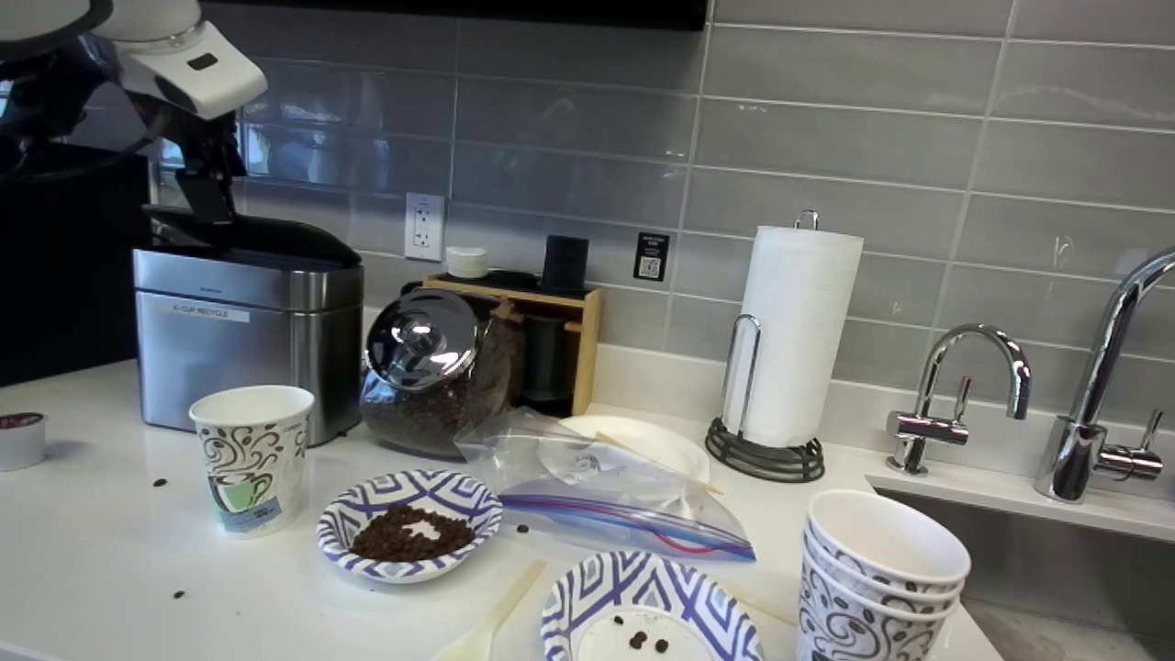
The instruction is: Open the bin and put the white cup item in the bin
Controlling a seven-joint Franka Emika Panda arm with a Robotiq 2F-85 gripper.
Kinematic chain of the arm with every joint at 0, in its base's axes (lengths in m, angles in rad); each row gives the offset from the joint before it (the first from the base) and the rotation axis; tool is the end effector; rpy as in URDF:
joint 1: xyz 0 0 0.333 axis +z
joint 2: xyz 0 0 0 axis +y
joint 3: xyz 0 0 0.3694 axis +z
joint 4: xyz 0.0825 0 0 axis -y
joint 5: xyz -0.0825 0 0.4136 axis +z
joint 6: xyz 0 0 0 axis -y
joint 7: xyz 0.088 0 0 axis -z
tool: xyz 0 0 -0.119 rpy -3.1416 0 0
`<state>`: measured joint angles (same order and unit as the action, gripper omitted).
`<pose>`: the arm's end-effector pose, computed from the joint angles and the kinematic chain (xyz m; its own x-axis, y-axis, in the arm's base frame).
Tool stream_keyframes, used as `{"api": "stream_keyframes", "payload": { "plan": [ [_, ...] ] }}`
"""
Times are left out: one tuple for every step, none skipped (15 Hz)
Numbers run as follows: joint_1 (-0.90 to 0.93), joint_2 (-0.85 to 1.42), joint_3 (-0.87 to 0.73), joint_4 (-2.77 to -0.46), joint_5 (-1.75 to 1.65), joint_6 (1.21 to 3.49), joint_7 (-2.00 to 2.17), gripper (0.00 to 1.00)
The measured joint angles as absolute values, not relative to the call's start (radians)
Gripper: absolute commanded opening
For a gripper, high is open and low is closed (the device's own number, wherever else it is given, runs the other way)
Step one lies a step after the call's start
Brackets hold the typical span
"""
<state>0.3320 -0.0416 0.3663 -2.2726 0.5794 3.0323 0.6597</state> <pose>0.4722 0.3459 0.4868 0.8077 -0.5491 0.2145 -0.2675 -0.6656 -0.6967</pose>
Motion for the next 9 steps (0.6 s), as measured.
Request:
{"api": "stream_keyframes", "payload": {
  "plan": [
    [0.332,-0.040,0.365,-2.268,0.571,3.032,0.650,1.00],
    [0.332,-0.037,0.364,-2.263,0.560,3.032,0.641,1.00],
    [0.332,-0.033,0.362,-2.258,0.548,3.032,0.633,1.00],
    [0.332,-0.028,0.360,-2.253,0.531,3.024,0.621,1.00],
    [0.331,-0.021,0.357,-2.247,0.514,3.013,0.608,1.00],
    [0.331,-0.011,0.355,-2.241,0.495,3.004,0.597,1.00],
    [0.330,0.000,0.353,-2.233,0.476,2.996,0.586,1.00],
    [0.328,0.012,0.352,-2.227,0.456,2.995,0.579,1.00],
    [0.326,0.022,0.350,-2.221,0.434,2.995,0.577,1.00]
  ]
}}
